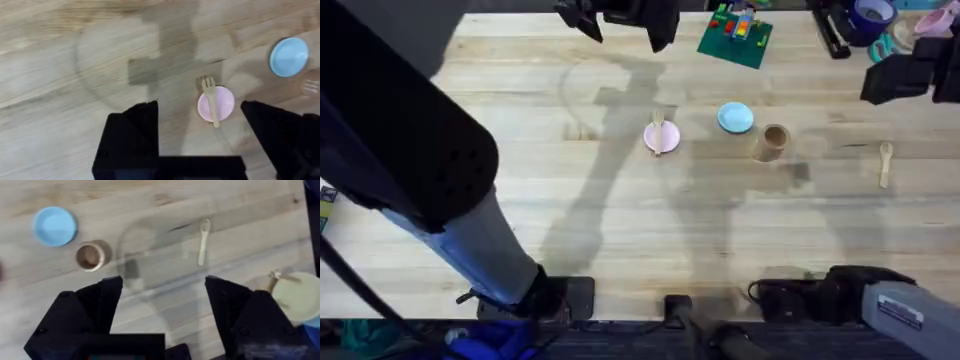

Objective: Pick up a utensil and set it on the pink plate, then put the other utensil in the container.

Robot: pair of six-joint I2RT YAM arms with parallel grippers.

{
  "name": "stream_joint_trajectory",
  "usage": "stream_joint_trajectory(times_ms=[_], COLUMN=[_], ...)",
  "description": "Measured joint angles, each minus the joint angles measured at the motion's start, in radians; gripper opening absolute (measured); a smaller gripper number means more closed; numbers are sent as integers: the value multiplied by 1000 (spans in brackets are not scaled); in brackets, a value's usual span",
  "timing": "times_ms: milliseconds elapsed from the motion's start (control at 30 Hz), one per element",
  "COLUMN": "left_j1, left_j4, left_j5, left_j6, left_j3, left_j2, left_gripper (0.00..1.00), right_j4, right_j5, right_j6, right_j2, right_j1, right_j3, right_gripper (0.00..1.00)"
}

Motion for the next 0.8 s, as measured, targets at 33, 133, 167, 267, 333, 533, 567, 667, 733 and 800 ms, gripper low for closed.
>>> stream_joint_trajectory(times_ms=[33,133,167,267,333,533,567,667,733,800], left_j1=[13,59,77,134,168,222,223,222,221,222], left_j4=[0,0,0,-4,-13,-30,-32,-40,-42,-45], left_j5=[28,115,145,223,256,293,293,292,293,293], left_j6=[1,1,1,1,4,48,54,77,87,103], left_j3=[0,0,0,0,0,0,0,0,0,0], left_j2=[0,0,0,0,0,0,-1,-9,-22,-41], left_gripper=[993,993,992,993,993,994,994,995,995,994], right_j4=[2,13,20,44,52,81,86,112,137,162], right_j5=[4,10,10,-6,-14,-25,-26,-29,-37,-59], right_j6=[0,0,0,0,0,0,0,-1,-6,-24], right_j2=[12,41,50,71,84,162,179,242,284,322], right_j1=[-21,-94,-124,-210,-259,-362,-370,-390,-400,-409], right_j3=[0,0,0,0,0,0,0,0,0,0], right_gripper=[996,996,996,996,996,996,996,996,996,996])
